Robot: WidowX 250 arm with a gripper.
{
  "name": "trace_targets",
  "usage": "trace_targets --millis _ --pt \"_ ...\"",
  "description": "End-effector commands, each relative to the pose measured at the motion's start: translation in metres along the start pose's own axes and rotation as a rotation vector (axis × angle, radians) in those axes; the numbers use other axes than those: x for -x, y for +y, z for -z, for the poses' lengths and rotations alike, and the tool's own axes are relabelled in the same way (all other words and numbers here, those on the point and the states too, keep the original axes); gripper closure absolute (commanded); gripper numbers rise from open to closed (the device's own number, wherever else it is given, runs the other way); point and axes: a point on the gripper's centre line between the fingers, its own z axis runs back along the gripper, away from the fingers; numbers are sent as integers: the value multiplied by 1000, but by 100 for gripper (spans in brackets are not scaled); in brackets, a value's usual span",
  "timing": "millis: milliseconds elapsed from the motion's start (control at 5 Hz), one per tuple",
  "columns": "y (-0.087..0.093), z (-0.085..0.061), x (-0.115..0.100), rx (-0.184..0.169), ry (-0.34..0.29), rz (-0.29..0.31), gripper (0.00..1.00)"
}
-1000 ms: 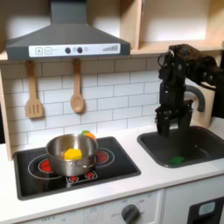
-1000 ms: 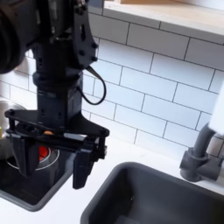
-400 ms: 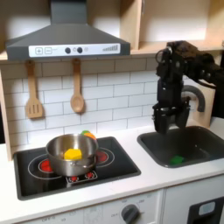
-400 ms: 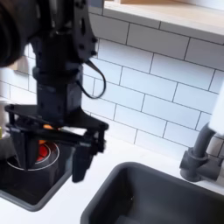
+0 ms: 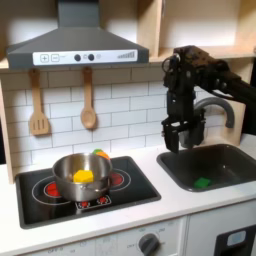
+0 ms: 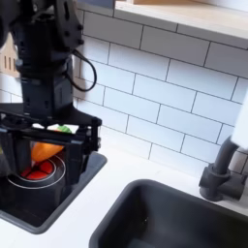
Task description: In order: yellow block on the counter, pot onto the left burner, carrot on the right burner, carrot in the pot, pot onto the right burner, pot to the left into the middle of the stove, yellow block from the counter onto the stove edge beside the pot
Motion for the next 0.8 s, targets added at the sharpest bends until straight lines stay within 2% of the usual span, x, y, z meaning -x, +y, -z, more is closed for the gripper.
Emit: trace_targets --millis 0,200,400,600 --pt "1 -7 -35 75 -146 -43 0" --pt "12 -8 -47 43 -173 -35 0" --pt "26 1 -51 7 -160 -31 0" --pt "43 12 -61 -46 -131 -38 0"
